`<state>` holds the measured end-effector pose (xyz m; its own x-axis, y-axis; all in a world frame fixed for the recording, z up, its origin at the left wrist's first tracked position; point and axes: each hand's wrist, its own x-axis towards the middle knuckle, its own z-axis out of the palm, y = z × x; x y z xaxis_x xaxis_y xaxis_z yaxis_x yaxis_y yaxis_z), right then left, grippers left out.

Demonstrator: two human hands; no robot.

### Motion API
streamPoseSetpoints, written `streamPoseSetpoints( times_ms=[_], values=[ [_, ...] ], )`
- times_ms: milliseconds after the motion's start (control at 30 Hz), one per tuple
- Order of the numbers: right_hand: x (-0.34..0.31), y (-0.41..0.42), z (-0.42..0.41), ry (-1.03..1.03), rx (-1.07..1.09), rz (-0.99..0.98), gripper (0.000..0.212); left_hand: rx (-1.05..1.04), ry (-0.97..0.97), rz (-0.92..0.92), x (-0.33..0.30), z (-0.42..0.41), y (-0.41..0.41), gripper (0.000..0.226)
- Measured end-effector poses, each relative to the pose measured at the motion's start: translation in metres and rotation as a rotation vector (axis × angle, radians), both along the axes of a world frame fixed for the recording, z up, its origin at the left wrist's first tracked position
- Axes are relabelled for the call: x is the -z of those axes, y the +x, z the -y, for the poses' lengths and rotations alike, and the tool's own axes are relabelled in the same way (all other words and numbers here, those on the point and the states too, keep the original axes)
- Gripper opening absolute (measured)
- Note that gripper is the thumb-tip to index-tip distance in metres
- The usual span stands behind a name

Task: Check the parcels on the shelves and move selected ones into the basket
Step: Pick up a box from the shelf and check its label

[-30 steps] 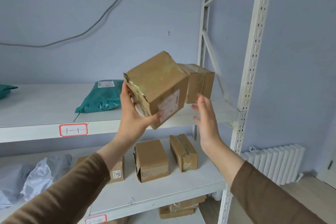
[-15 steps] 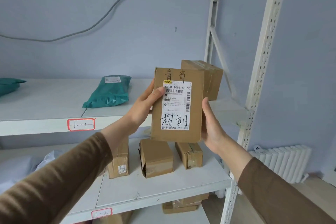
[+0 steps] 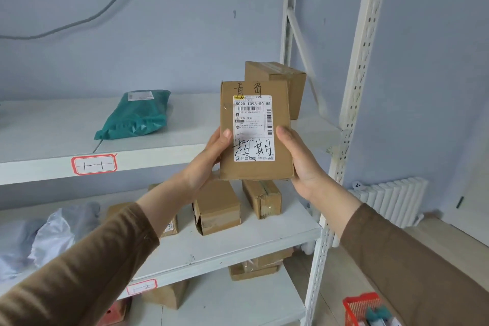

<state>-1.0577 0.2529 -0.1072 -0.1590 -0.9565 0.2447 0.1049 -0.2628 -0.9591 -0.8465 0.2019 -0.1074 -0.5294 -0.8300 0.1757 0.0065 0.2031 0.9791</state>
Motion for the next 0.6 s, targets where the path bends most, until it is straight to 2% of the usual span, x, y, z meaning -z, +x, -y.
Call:
streamPoseSetpoints(
  times_ms=[233,400,533,600],
  values=[
    [0.051,-0.078,-0.047,0.108,0.212,0.054,0.069,0.127,0.091,-0.046,0.051,-0.031,-0.086,0.07],
    [0.096,-0.136,-0.095,0.218,0.387,0.123,0.064,0.177,0.191,-0.004,0.094,-0.05,-0.156,0.09],
    [0.13,-0.174,-0.121,0.281,0.427,0.152,0.078,0.192,0.269,0.014,0.125,-0.06,-0.207,0.095],
    [0.144,-0.191,-0.131,0.296,0.428,0.151,0.073,0.212,0.311,0.015,0.14,-0.06,-0.23,0.092]
  ],
)
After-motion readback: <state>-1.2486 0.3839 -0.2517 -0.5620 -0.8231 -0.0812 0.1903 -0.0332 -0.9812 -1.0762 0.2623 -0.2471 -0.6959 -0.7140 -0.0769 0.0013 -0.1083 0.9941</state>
